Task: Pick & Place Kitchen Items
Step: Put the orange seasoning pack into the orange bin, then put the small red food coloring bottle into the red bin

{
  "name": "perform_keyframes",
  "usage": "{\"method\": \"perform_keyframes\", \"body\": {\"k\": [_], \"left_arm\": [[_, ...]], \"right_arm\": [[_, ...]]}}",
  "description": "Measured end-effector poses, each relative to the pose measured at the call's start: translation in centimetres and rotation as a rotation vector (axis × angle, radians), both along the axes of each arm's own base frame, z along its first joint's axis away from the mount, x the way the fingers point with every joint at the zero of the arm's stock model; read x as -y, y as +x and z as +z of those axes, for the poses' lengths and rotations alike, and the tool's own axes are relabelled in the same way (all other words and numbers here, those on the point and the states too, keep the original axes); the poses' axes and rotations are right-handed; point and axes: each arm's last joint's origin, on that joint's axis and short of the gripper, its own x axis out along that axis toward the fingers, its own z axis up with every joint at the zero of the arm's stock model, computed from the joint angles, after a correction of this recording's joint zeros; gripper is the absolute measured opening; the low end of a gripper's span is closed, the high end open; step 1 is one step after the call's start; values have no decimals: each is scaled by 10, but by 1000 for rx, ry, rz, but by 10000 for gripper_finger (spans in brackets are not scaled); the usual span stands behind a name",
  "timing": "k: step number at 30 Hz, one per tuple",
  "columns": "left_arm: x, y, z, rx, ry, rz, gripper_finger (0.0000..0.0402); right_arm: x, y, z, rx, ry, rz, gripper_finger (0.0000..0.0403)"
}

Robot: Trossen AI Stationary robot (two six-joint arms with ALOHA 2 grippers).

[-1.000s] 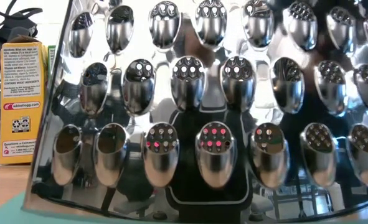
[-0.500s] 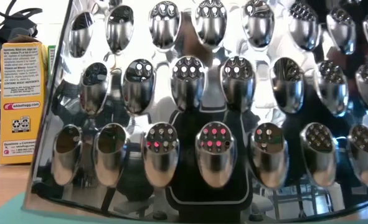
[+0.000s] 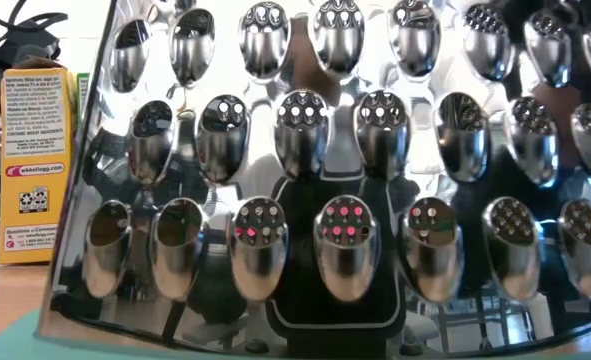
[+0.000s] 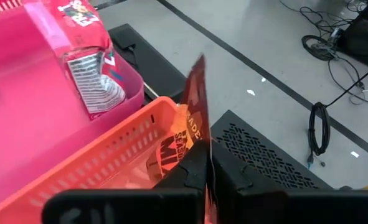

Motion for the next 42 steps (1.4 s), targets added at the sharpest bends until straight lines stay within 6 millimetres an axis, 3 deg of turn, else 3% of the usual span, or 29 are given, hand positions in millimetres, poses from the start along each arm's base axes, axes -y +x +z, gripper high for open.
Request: {"method": "perform_keyframes", "body": {"k": [5,12,20,29,42], "left_arm": [[0,0,0,0,1,0,129],[0,0,0,-1,1,0,129],[0,0,0,-1,2,-1,129],[0,0,0,0,0,-1,129],[0,0,0,5,-10,0,129]], "right_arm": [[1,-1,0,-4,-3,0,23],[1,-1,1,2,-5,-7,93],[-10,-14,20,-49,-30,-94,146],[-37,-41,33,-204,85,-215,157],[-39,-71,8,-306,235,-315,158]]}}
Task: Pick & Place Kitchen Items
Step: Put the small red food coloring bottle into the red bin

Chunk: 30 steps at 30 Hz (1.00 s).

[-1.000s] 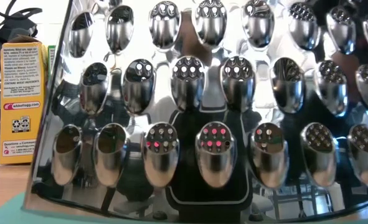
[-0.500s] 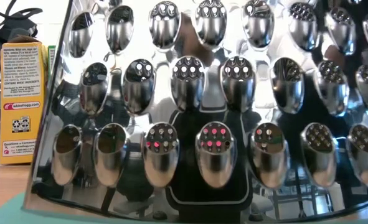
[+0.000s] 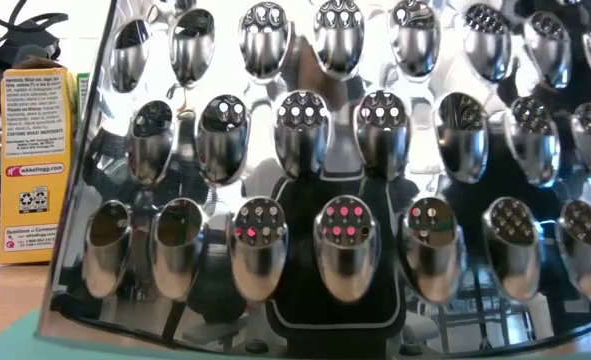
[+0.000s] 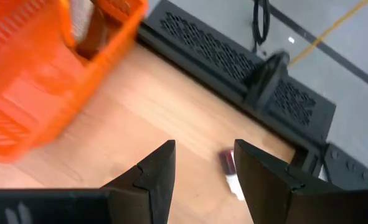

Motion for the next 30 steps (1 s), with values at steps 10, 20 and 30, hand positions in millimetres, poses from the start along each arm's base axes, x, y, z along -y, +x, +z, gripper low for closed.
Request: {"method": "perform_keyframes", "body": {"k": [10,20,30], "left_arm": [[0,0,0,1,-1,1,129],[0,0,0,2,-3,1,129],[0,0,0,2,-3,1,129]], "right_arm": [[4,-21,-19,12,39,-39,158],[5,-27,-31,50,3,-48,158],[11,-27,-49,-8,-1,-50,158]]}}
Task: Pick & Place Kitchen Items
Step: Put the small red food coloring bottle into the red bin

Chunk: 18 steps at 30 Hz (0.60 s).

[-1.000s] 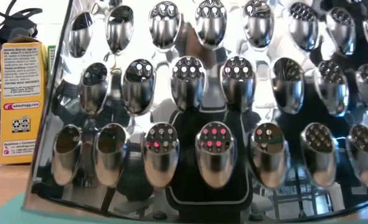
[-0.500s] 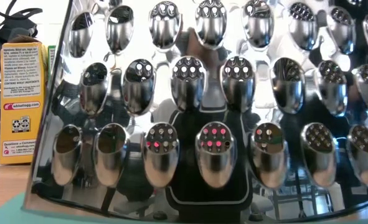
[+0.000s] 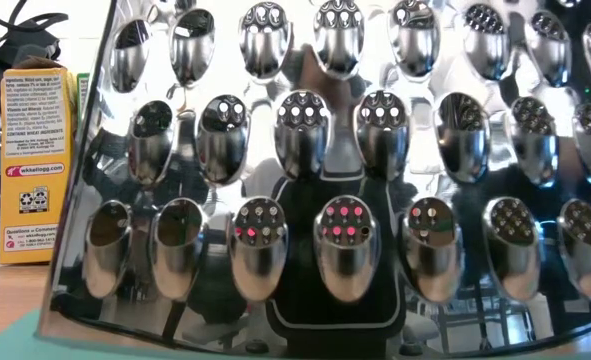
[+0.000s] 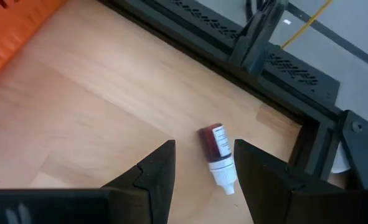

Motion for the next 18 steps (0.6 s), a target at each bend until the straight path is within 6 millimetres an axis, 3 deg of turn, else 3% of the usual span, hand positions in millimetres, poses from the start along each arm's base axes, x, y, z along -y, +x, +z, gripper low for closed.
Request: {"method": "perform_keyframes", "body": {"k": [11,18], "left_arm": [[0,0,0,-1,2,0,129],[0,0,0,-1,2,0,129]], "right_arm": [[2,-3,0,14,1,14,192],[4,-2,1,15,-21,-8,191]]}}
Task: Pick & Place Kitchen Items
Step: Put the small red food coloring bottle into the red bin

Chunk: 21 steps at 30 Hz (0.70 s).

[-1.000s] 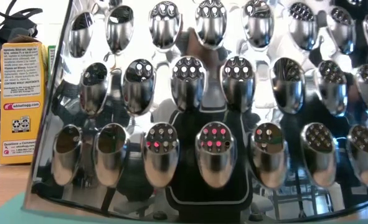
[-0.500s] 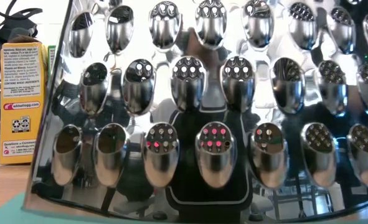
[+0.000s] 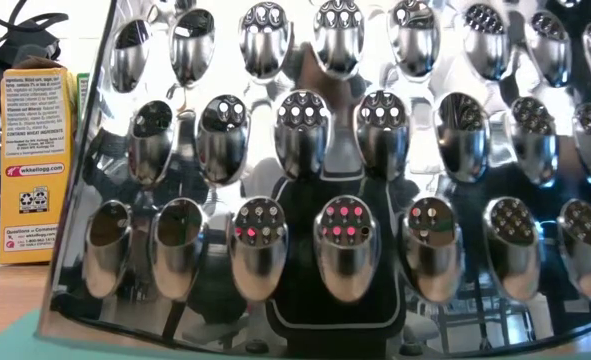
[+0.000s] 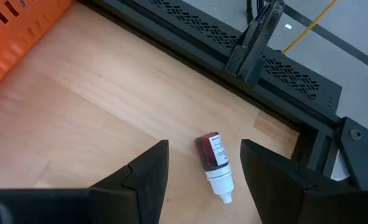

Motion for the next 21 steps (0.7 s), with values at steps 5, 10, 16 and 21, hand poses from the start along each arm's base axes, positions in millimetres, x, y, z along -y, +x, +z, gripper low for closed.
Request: {"method": "perform_keyframes", "body": {"k": [5,10,16,21], "left_arm": [[0,0,0,1,2,5,129],[0,0,0,2,2,8,129],[0,0,0,2,2,8,129],[0,0,0,3,0,8,129]], "right_arm": [[-3,3,2,-19,49,-2,192],[0,9,13,-76,41,16,189],[11,8,6,-132,152,-6,189],[22,14,-5,-188,194,4,188]]}}
